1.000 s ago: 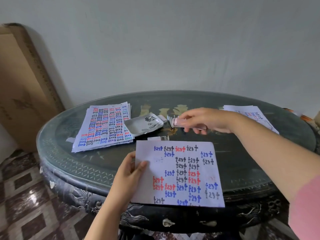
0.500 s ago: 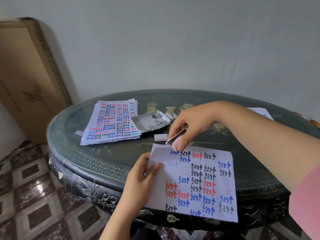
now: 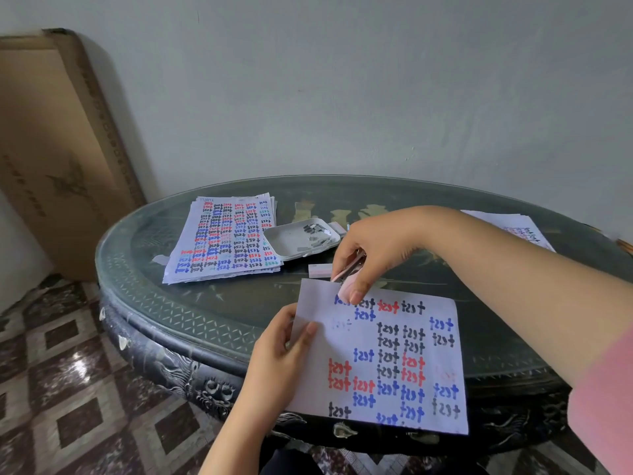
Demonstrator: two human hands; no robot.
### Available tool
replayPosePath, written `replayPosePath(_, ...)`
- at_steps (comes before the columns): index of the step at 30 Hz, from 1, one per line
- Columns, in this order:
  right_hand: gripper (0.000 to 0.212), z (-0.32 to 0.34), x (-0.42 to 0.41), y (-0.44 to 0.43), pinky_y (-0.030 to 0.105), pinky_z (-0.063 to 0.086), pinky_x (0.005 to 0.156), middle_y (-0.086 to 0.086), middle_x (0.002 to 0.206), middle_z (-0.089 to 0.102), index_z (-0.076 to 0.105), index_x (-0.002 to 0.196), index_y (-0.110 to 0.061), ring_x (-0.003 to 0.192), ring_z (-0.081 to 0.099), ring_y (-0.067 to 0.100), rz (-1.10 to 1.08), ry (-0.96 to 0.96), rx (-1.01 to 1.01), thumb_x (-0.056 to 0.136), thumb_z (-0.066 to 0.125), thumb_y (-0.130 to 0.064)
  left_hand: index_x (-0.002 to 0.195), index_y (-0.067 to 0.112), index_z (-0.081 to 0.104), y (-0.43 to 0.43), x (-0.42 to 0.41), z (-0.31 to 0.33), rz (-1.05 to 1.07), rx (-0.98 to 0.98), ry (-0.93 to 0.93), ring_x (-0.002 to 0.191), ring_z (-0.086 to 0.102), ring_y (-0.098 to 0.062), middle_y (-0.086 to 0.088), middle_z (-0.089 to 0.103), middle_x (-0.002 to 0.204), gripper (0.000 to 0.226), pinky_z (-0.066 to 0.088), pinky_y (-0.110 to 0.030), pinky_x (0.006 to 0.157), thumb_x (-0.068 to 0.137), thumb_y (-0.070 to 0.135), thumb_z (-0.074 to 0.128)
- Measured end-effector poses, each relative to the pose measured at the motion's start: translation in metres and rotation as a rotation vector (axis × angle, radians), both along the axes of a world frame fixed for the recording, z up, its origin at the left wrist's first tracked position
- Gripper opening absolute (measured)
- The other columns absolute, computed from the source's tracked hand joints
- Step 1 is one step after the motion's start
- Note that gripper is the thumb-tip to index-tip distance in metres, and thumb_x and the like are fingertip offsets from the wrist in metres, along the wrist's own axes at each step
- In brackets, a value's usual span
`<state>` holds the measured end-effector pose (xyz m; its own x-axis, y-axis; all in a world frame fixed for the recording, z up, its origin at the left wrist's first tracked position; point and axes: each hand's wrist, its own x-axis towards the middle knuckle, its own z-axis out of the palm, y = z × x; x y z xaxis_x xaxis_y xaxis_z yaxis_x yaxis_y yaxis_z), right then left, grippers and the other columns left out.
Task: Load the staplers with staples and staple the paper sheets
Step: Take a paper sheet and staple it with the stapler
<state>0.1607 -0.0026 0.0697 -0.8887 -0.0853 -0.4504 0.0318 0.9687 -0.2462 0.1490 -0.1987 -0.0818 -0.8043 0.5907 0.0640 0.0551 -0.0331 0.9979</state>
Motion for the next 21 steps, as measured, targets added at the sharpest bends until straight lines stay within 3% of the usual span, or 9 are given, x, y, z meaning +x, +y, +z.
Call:
replayPosePath(2,0.039,0.003,0.001,0.001,0.018,0.046,0.076,-0.022,0.1,0.067,0.068,0.109,-0.037,0.091,0.06,-0.002,-0.008,0.032,0.0,0.073,0.079,-0.044,0.104,0.02,0.061,-0.002,0.0,0.0,0.008,0.005,-0.005,0.079,0.069,-0.032,-0.008,0.072,0.088,0.012,0.058,-0.05,0.066,0.093,0.016,0.056)
replayPosePath(7,0.036,0.005,0.002,0.002,0.019,0.046,0.074,-0.021,0.099,0.068,0.07,0.107,-0.038,0.09,0.061,-0.001,-0.003,0.034,0.018,0.073,0.078,-0.047,0.105,0.02,0.06,-0.003,0.001,0.002,0.002,-0.005,-0.006,0.078,0.07,-0.029,-0.006,0.073,0.089,0.014,0.059,-0.045,0.064,0.093,0.015,0.055)
replayPosePath(16,0.04,0.0,0.0,-0.004,0.025,0.048,0.082,-0.018,0.104,0.068,0.069,0.11,-0.034,0.094,0.06,0.001,0.002,0.009,0.058,0.073,0.078,-0.046,0.104,0.02,0.061,-0.002,0.002,0.002,-0.02,-0.003,0.009,0.075,0.071,-0.027,-0.006,0.073,0.088,0.013,0.058,-0.04,0.061,0.093,0.015,0.055)
replayPosePath(21,0.046,0.0,0.001,-0.009,0.024,0.045,0.088,-0.019,0.112,0.064,0.066,0.117,-0.034,0.1,0.057,0.003,0.003,-0.01,0.096,0.074,0.076,-0.049,0.103,0.022,0.062,-0.002,0.003,0.004,-0.016,0.001,0.023,0.079,0.07,-0.029,-0.006,0.073,0.09,0.013,0.058,-0.05,0.068,0.093,0.017,0.055)
